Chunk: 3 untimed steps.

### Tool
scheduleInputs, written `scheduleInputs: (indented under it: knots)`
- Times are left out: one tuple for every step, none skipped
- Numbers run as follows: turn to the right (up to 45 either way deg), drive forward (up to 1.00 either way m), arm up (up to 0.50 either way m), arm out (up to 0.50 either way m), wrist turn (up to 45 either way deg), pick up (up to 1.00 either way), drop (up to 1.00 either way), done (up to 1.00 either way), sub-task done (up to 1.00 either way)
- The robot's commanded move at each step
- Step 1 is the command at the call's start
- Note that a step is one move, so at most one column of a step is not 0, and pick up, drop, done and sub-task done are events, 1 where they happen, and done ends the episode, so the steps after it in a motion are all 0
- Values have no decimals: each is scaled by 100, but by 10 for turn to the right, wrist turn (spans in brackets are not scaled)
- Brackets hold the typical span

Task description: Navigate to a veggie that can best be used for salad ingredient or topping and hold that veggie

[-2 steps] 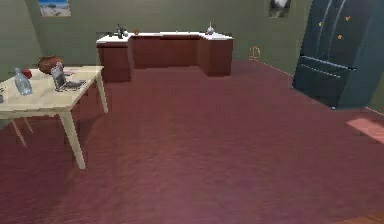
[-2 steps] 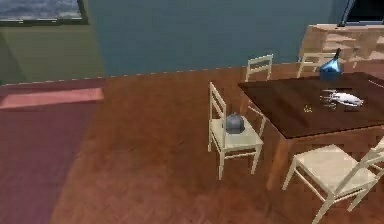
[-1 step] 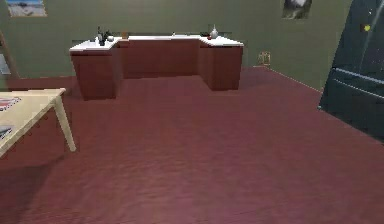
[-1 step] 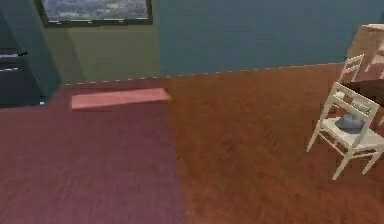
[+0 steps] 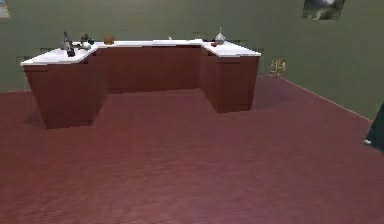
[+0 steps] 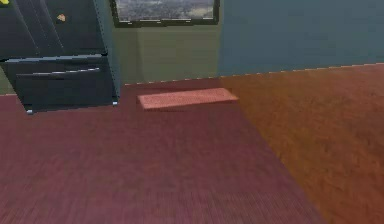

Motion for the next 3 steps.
scheduleInputs:
  knots:
    - [-30,0,0,0,0,0,0,0,0]
    - [0,100,0,0,0,0,0,0,0]
    - [0,100,0,0,0,0,0,0,0]
